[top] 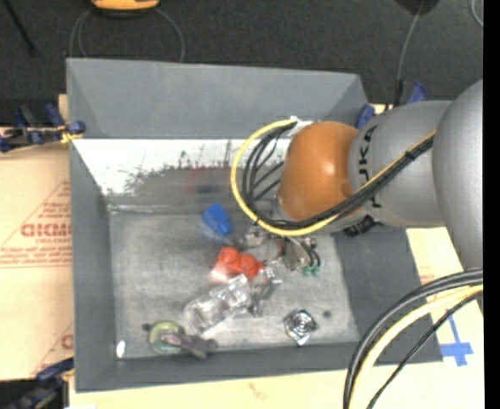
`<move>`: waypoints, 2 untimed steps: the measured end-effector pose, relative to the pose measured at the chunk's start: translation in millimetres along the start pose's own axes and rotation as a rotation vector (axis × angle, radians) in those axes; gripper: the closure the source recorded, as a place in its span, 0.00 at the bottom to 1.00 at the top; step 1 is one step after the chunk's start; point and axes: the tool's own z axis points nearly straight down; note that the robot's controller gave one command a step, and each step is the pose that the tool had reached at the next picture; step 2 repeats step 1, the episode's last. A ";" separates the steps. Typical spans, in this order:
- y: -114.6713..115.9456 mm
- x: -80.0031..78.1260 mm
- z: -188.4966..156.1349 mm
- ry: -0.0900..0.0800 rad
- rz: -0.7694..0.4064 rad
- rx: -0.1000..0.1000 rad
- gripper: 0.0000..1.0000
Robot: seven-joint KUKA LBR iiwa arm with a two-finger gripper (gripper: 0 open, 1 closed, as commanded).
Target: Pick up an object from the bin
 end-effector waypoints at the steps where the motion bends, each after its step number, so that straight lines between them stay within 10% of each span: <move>1: 17.2 0.6 -113.8 -0.028 -0.209 0.008 1.00; 2: 17.2 0.6 -113.8 -0.028 -0.209 0.008 1.00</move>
Offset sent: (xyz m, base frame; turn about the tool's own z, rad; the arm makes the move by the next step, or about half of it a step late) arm -0.0027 0.0172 0.1095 -0.2093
